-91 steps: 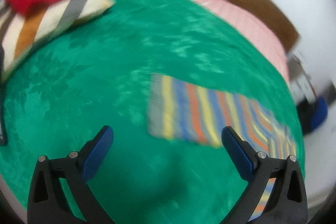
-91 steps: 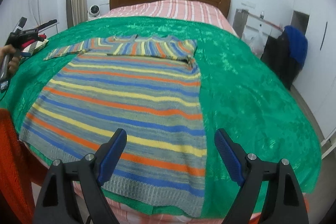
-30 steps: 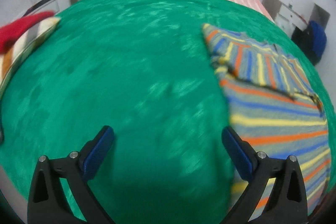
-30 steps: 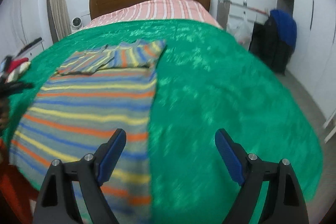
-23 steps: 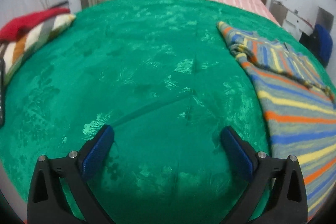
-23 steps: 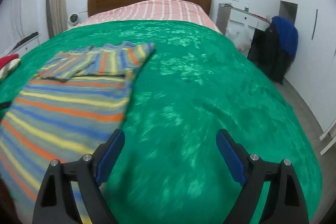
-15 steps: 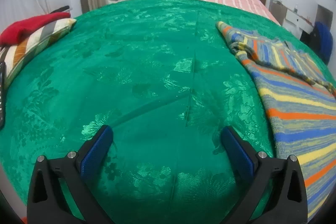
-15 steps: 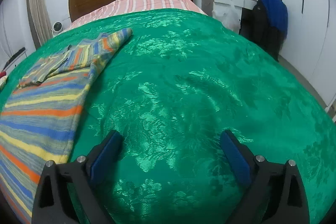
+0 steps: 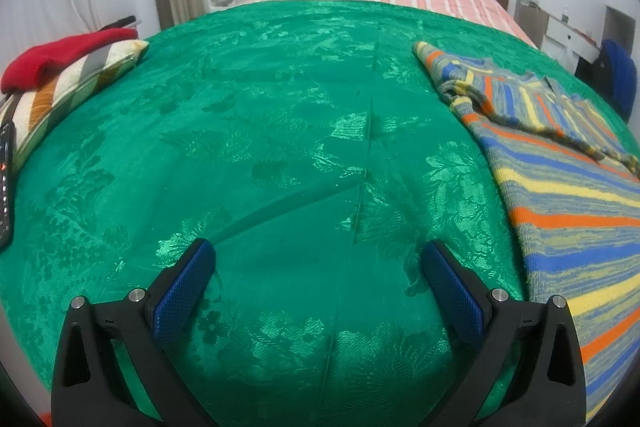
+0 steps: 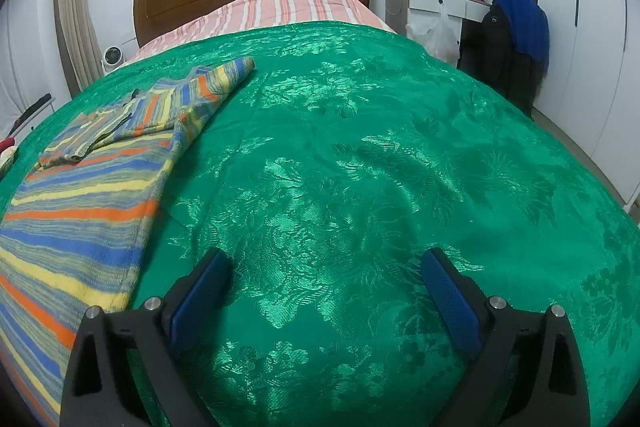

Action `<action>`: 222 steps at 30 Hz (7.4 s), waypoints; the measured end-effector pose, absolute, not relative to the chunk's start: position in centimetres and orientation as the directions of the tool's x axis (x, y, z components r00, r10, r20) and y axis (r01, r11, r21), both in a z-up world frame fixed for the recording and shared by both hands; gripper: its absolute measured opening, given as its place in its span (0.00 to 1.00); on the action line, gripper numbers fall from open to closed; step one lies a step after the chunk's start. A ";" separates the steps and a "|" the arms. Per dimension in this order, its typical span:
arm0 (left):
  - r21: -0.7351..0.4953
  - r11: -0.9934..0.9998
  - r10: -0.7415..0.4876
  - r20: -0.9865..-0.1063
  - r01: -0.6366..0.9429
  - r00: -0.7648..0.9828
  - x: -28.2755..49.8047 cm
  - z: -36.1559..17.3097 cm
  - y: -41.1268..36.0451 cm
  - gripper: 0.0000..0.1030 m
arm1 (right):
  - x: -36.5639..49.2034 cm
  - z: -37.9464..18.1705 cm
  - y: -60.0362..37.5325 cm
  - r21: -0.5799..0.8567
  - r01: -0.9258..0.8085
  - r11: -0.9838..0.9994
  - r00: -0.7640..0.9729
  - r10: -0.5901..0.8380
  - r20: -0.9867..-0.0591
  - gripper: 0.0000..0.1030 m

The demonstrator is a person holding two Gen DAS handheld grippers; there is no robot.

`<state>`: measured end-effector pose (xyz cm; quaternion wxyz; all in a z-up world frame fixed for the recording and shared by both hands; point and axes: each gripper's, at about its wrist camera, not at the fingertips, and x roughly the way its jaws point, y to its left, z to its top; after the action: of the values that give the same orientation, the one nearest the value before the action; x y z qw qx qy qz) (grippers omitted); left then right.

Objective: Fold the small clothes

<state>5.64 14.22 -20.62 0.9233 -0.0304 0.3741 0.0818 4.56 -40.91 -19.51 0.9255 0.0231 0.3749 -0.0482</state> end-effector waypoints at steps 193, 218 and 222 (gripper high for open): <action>-0.432 0.890 -0.247 -0.724 -0.144 0.645 31.8 -12.6 14.6 0.60 | 33.2 -14.7 -38.7 0.523 0.067 0.849 0.628 0.372 -0.684 0.19; -0.200 0.979 -0.171 -0.737 0.031 0.654 15.2 -15.2 10.9 0.85 | 26.7 -11.7 -22.0 0.296 -0.364 0.883 0.446 0.445 -0.777 0.45; -0.137 0.989 -0.080 -0.819 -0.060 0.568 16.6 -17.9 11.0 0.85 | 20.7 -14.3 -27.7 0.187 -0.296 0.937 0.468 0.313 -0.827 0.57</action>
<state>16.63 10.96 -17.86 0.8822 -0.0749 0.4648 -0.0057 20.68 -27.70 -14.34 0.8566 0.0085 0.4843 0.1777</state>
